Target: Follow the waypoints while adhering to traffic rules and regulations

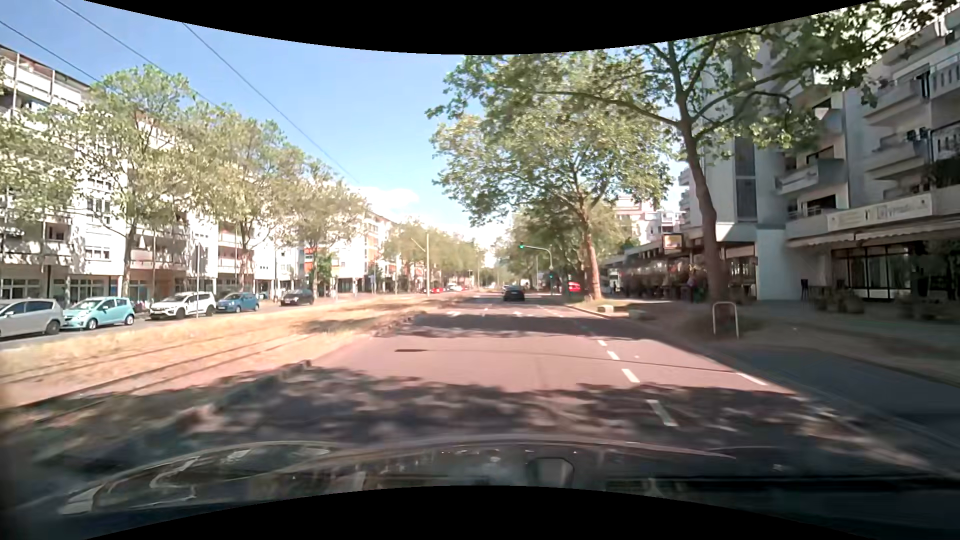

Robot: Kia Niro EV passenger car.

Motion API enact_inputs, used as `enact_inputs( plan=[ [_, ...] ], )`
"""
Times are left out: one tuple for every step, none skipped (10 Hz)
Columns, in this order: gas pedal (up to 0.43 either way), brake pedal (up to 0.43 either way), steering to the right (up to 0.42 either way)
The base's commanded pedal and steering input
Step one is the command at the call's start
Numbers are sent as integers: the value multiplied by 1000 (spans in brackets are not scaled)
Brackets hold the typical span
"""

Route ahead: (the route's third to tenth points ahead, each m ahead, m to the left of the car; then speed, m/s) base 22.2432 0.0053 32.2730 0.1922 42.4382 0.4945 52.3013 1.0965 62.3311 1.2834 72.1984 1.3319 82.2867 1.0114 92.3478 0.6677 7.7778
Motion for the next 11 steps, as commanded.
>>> enact_inputs(
  plan=[
    [118,0,16],
    [118,0,15],
    [118,0,13],
    [118,0,10],
    [118,0,7],
    [118,0,7],
    [118,0,6],
    [118,0,0],
    [118,0,-4],
    [118,0,-7],
    [118,0,-7]
  ],
)
